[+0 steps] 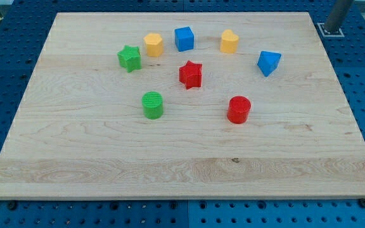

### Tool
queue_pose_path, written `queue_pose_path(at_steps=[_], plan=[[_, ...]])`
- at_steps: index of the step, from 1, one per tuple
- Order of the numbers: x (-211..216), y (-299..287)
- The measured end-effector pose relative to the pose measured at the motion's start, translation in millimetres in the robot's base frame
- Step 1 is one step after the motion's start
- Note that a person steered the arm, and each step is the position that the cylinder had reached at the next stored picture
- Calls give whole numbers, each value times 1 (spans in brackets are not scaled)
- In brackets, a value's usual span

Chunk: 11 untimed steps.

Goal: Slightly move the red circle forward

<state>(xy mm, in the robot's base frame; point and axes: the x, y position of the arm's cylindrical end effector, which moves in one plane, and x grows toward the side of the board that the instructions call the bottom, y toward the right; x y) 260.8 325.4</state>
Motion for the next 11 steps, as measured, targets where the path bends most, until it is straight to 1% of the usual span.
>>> queue_pose_path(at_steps=[1, 2, 3, 4, 6, 7, 8, 9, 11], plan=[[5, -3], [23, -18], [25, -23], [45, -47], [102, -49], [136, -58], [174, -98], [185, -148], [160, -203]])
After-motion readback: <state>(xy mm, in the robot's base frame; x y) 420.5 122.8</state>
